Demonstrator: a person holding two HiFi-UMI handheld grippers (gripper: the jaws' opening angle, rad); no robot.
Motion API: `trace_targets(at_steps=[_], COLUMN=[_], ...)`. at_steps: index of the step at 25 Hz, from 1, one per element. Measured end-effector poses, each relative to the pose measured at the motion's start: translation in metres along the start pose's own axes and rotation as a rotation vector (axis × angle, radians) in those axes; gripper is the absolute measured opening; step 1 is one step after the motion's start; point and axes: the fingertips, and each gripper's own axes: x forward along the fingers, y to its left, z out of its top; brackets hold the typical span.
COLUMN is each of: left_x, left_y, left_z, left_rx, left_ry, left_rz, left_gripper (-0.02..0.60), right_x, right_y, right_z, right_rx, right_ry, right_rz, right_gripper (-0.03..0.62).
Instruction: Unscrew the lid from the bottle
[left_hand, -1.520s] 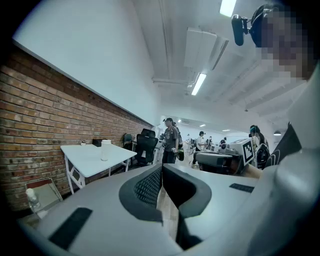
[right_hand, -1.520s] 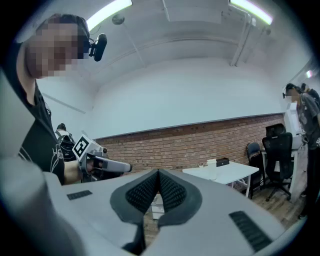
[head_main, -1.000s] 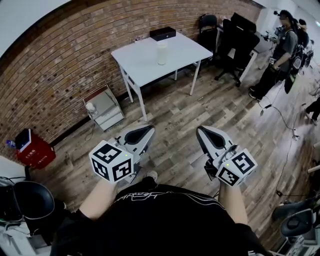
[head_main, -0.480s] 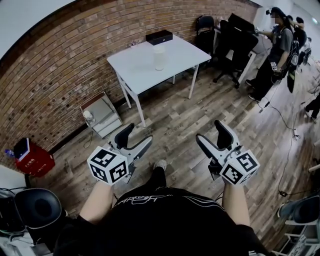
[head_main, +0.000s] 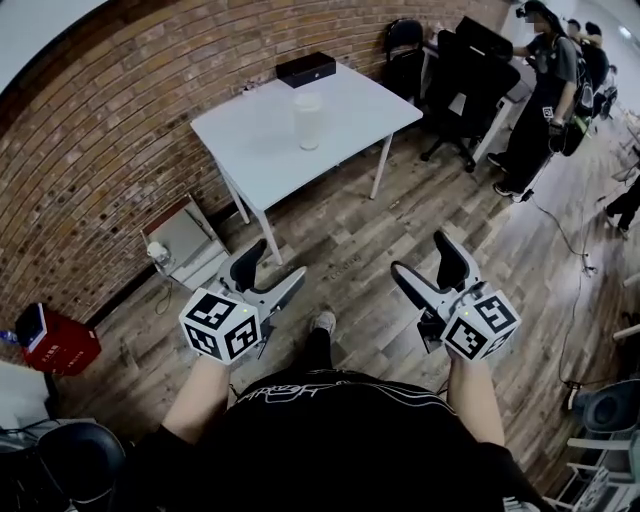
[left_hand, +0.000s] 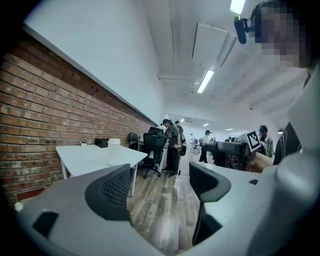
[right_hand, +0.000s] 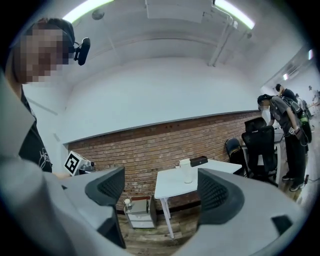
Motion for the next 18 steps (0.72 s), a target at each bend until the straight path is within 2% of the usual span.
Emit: trace_targets(at_steps=[10,18], left_x=[0.13,0.209], left_y=[0.13,0.201], left_z=[0.024,0.032], left_rx=[-0.066,-0.046], left_ry=[0.077,0.126], left_rz=[0.014,0.023], left_gripper=[0.365,0.365], right_x=[0.163,0.258], right_y=[-0.095,-0.14], right_z=[0.012,0.012], right_rx=[0.013,-0.009], right_ry=[0.109,0.169], right_rz=[0.006,0.047], right_gripper=[0.439,0.438])
